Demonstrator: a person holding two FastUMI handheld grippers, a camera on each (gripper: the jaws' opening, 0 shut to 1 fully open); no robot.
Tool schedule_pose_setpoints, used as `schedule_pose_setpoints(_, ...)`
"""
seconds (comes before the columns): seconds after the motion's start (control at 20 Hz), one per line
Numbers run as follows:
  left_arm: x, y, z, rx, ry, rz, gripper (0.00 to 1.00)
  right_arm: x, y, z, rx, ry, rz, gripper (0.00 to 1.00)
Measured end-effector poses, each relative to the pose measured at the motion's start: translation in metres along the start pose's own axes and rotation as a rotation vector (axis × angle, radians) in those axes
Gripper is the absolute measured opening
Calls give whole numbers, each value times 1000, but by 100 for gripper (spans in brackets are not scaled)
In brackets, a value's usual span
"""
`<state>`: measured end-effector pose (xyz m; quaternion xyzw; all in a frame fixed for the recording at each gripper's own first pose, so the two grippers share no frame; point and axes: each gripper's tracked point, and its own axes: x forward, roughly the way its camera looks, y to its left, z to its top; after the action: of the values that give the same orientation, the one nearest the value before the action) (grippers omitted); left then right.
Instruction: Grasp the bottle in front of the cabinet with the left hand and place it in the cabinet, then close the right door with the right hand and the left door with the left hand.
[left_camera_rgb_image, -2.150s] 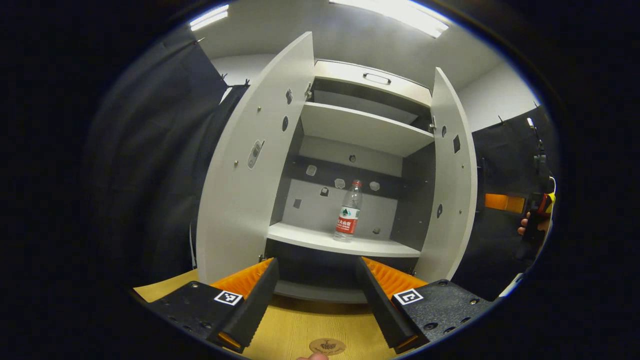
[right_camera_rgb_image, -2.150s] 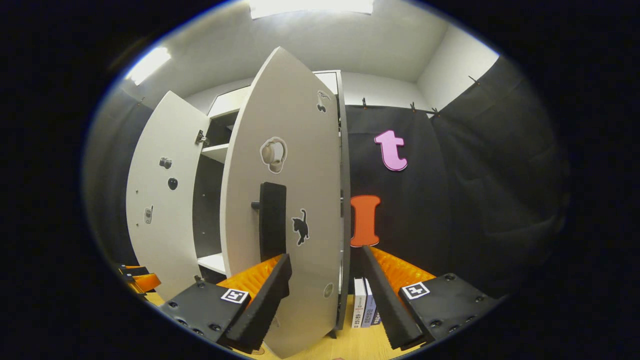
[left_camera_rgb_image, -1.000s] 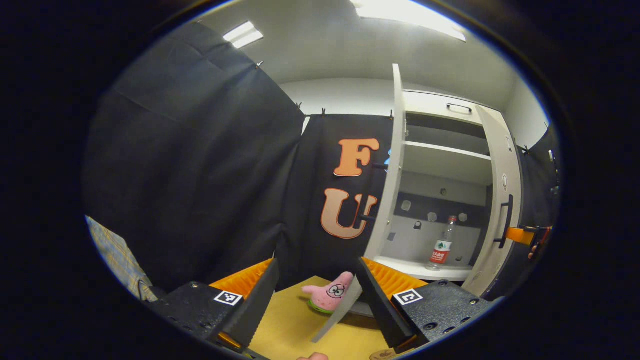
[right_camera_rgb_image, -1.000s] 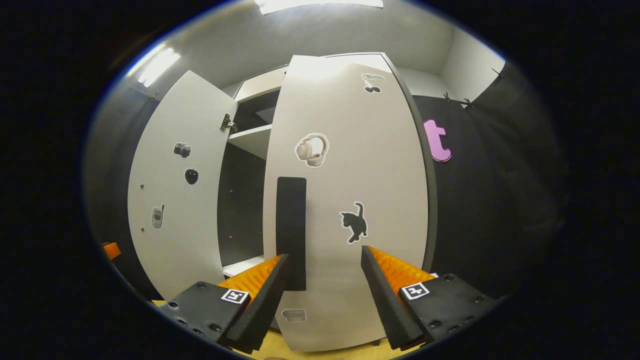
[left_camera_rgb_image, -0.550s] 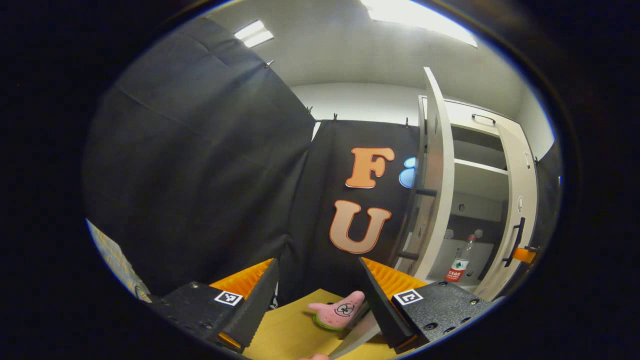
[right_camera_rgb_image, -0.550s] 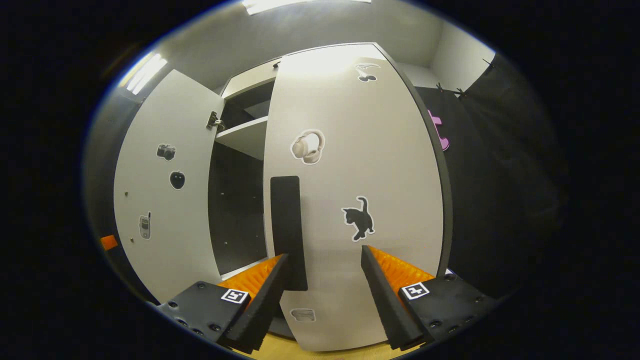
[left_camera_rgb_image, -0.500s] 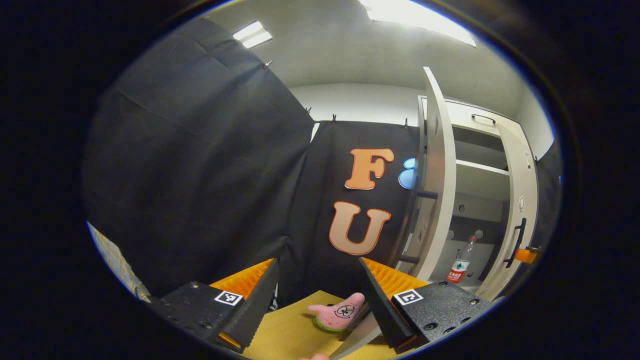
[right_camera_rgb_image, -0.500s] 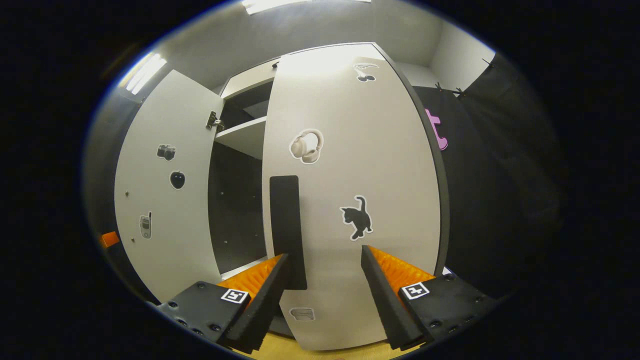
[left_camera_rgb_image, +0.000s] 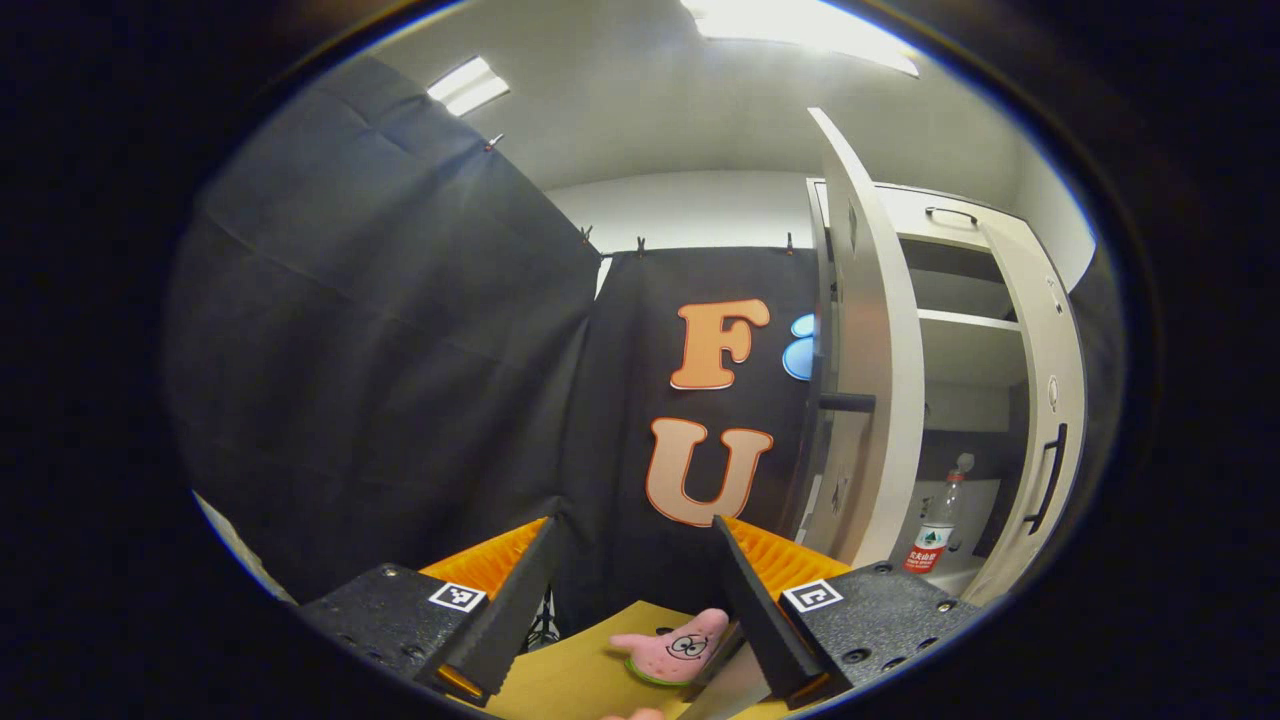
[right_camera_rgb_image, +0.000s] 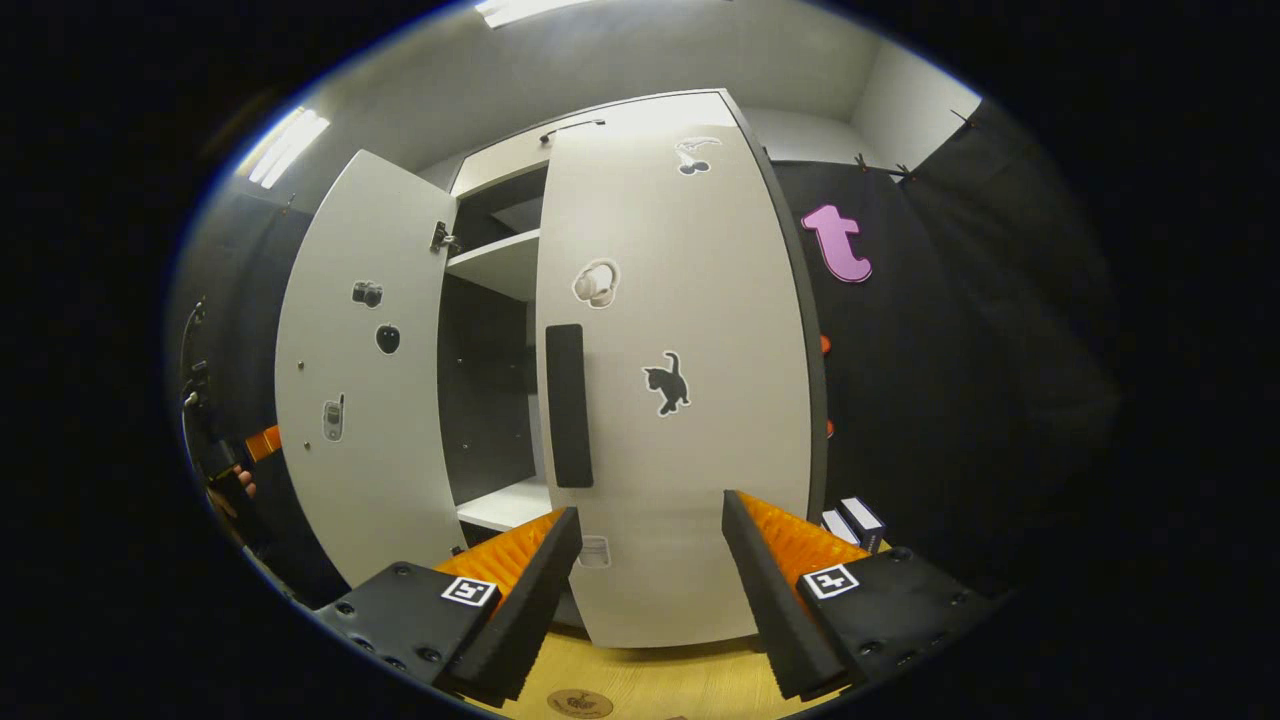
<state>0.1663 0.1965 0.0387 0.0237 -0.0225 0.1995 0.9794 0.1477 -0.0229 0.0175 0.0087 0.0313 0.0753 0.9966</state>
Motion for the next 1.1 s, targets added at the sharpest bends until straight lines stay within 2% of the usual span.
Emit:
schedule_pose_setpoints(0.15,-6,-11,7,89,4,-19,92,-8,-19,-3,42,-2,-14,95)
schedule_pose_setpoints(0.25,-12,-25,4,106,7,-24,92,-11,-32,-4,60,3,-25,95)
schedule_pose_setpoints(0.3,-14,-30,3,96,12,-29,87,-11,-37,-4,65,6,-28,95)
schedule_pose_setpoints(0.35,-14,-32,4,79,16,-40,92,-14,-41,-2,66,4,-31,95)
schedule_pose_setpoints(0.4,-16,-39,3,62,22,-58,87,-17,-45,-1,62,2,-34,95)
schedule_pose_setpoints(0.45,-19,-47,2,48,27,-76,92,-18,-48,0,52,1,-37,95)
schedule_pose_setpoints(0.5,-21,-56,2,38,31,-94,87,-21,-51,2,42,-1,-40,95)
schedule_pose_setpoints(0.65,-29,-83,0,16,37,-152,87,-29,-56,5,21,-3,-43,95)
schedule_pose_setpoints(0.7,-31,-95,-2,4,43,-173,92,-32,-58,6,15,-3,-47,95)
schedule_pose_setpoints(0.75,-32,-107,-4,-10,49,-199,87,-35,-61,6,7,-3,-52,95)
schedule_pose_setpoints(0.9,-34,-153,-14,-46,68,-294,87,-46,-72,7,-15,-2,-84,95)
schedule_pose_setpoints(1.1,-33,-189,-25,-64,88,-361,96,-65,-89,9,-25,-4,-134,95)
